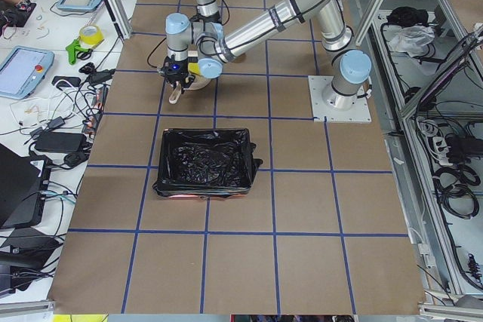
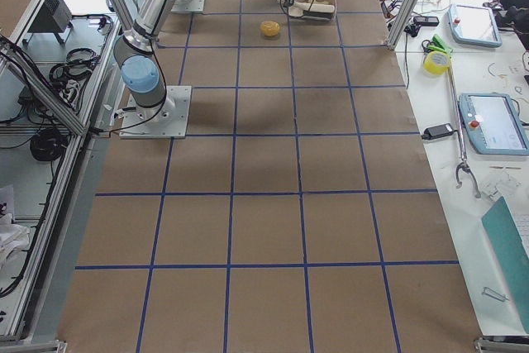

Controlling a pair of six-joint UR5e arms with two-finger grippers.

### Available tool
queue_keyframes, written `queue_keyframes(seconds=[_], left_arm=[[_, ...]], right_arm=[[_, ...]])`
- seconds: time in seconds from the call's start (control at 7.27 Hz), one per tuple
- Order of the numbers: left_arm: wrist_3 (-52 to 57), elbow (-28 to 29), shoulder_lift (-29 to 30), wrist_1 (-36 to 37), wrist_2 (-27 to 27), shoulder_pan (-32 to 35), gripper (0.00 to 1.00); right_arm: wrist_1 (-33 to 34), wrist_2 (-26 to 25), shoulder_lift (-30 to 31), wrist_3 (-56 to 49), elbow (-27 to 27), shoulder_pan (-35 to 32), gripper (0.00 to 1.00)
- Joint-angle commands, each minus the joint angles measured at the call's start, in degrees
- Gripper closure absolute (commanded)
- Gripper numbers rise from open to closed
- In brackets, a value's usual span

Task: Sweep and dump trash into bin
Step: 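Sweep the apple slice and sponge into the dustpan with the right gripper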

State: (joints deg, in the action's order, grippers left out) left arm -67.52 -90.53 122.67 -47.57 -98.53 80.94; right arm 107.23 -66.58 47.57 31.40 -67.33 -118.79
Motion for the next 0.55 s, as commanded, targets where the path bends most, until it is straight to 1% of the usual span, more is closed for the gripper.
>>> queue_keyframes(seconds=[0.0, 0.14, 0.41], left_arm=[[0.0, 0.0, -0.1, -0.1, 1.2, 0.0, 1.0], [0.1, 0.0, -0.2, -0.1, 1.2, 0.0, 1.0], [0.2, -0.1, -0.6, -0.1, 1.2, 0.0, 1.0]], right_arm=[[-1.2, -0.8, 1.0, -0.9, 0.5, 0.5, 0.99], [-6.6, -6.2, 3.9, -0.9, 0.3, 1.1, 1.0], [-15.4, -11.8, 9.4, -2.1, -0.6, 4.5, 1.0]])
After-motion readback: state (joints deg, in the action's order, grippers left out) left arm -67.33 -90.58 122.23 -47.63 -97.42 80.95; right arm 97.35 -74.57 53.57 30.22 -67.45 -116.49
